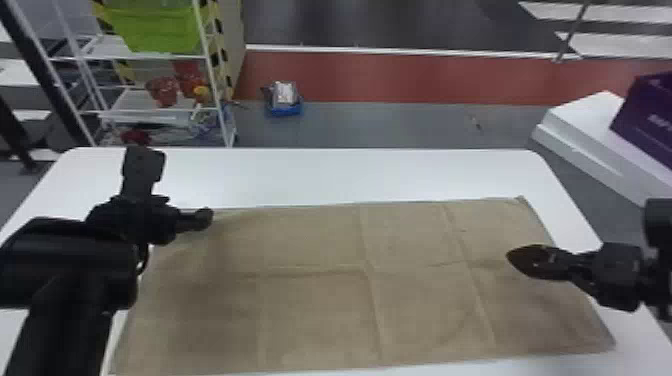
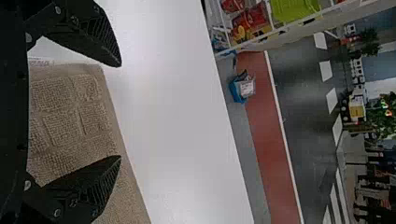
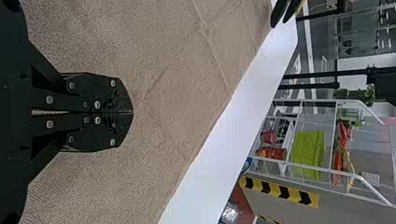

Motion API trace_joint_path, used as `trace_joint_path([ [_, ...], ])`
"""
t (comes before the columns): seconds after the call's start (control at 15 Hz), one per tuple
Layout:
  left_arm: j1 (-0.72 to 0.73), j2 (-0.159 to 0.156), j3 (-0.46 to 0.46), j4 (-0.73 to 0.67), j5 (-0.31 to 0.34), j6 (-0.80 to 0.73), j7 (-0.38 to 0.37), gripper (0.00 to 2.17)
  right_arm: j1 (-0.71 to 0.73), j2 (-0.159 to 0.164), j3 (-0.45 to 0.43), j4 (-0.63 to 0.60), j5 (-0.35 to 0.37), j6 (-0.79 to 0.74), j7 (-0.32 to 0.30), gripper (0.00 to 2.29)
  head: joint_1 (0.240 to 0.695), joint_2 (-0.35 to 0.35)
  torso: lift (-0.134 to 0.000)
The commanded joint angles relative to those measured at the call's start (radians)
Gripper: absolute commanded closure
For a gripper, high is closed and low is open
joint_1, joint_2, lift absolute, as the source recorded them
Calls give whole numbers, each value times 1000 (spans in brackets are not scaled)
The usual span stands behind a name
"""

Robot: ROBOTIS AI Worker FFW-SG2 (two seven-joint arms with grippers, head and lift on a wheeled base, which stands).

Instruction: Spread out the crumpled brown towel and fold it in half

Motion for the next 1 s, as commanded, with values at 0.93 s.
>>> trace_joint_path([
  [0.93,-16,6,39,33,-34,46,-63,1008,-4,3,14,-9,3,0,5,1727,695,-16,-124],
])
